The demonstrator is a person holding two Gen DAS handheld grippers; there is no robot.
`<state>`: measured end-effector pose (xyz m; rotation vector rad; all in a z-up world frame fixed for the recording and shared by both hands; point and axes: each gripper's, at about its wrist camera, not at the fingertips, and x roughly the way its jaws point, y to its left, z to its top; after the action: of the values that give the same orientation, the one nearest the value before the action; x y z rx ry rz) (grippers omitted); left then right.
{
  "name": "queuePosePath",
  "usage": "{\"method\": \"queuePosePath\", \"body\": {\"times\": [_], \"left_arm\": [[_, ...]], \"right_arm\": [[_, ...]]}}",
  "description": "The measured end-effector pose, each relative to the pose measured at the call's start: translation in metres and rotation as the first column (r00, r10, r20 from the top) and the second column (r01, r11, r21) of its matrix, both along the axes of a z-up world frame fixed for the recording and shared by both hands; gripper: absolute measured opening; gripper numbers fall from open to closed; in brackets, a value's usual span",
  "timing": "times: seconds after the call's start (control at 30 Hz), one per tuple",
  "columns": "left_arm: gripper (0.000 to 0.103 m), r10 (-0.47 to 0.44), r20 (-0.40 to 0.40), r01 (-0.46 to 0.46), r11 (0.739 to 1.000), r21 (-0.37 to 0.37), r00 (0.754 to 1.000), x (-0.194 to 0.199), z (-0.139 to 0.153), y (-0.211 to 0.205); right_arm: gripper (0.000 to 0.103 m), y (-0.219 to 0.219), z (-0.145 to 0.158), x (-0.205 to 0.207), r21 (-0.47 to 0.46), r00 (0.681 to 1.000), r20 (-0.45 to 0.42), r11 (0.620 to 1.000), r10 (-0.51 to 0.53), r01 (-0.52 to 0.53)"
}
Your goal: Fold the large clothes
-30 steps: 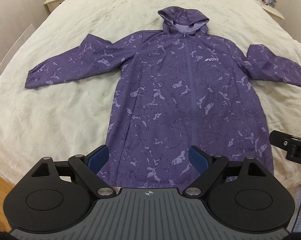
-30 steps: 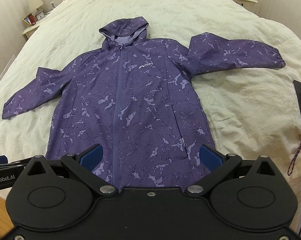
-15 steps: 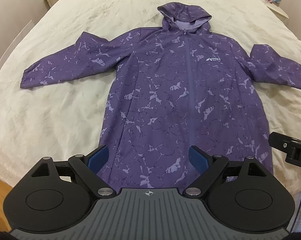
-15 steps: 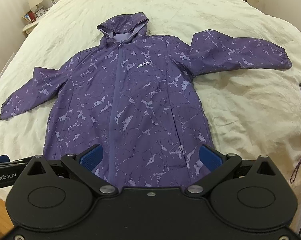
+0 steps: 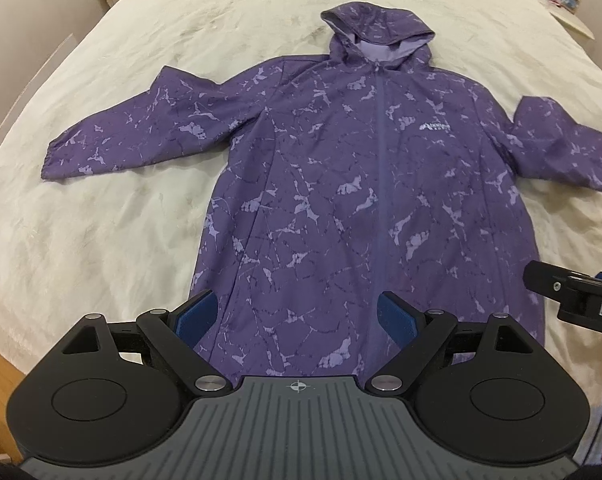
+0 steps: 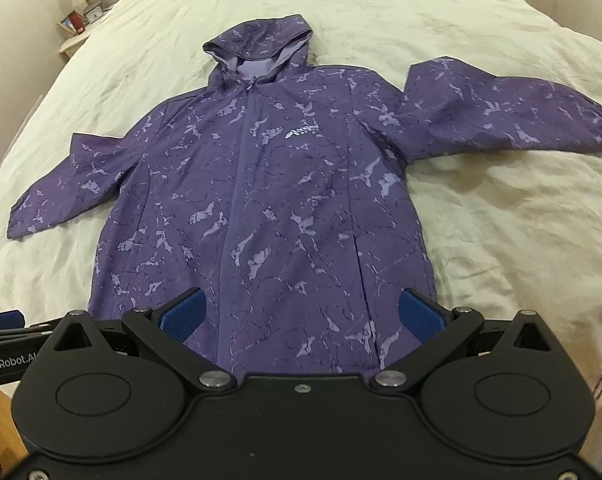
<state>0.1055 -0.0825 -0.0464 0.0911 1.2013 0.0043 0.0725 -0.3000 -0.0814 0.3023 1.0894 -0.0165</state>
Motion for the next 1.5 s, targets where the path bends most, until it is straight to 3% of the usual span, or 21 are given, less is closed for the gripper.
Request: {"method": "queuePosePath", "body": {"times": [0.37, 0.67, 0.83, 1.03, 1.23, 1.37, 1.5], "left_arm": [[0.081, 0.082, 0.143, -0.076, 0.996, -0.053, 0.986, 0.026, 0.013, 0.016], [0.081, 0.165, 0.188, -0.11, 0.956, -0.272, 0.968, 0.059, -0.006, 0.08], [0.081, 0.153, 0.201, -0.066, 0.921, -0.383, 0.968, 0.09, -0.027, 0.129], [0.081, 0.175, 0.219, -0.085, 0.926, -0.368, 0.96, 0.13, -0.051, 0.196], [0.082, 0.239, 0.213, -0.158, 0.929, -0.336, 0.947, 0.162, -0.078, 0.274], [0.083, 0.318, 0.211, -0.248, 0.92, -0.304, 0.924, 0.176, -0.096, 0.329], [0.089, 0.409, 0.206, -0.341, 0.891, -0.3, 0.889, 0.18, -0.112, 0.374]], "right_arm": [[0.102, -0.01, 0.001, 0.043, 0.043, 0.991, 0.096, 0.995, 0.09, -0.095], [0.102, 0.01, -0.004, 0.07, 0.089, 0.977, 0.169, 0.985, 0.133, -0.15], [0.102, 0.036, -0.002, 0.086, 0.031, 0.971, 0.205, 0.991, 0.125, -0.134], [0.102, 0.077, 0.019, 0.101, -0.079, 0.926, 0.359, 0.992, 0.118, -0.096], [0.102, 0.116, 0.033, 0.119, -0.123, 0.871, 0.49, 0.992, 0.038, 0.027], [0.102, 0.137, 0.034, 0.136, -0.136, 0.883, 0.467, 0.991, 0.048, 0.018], [0.102, 0.154, 0.028, 0.15, -0.136, 0.898, 0.436, 0.991, 0.054, 0.006]]}}
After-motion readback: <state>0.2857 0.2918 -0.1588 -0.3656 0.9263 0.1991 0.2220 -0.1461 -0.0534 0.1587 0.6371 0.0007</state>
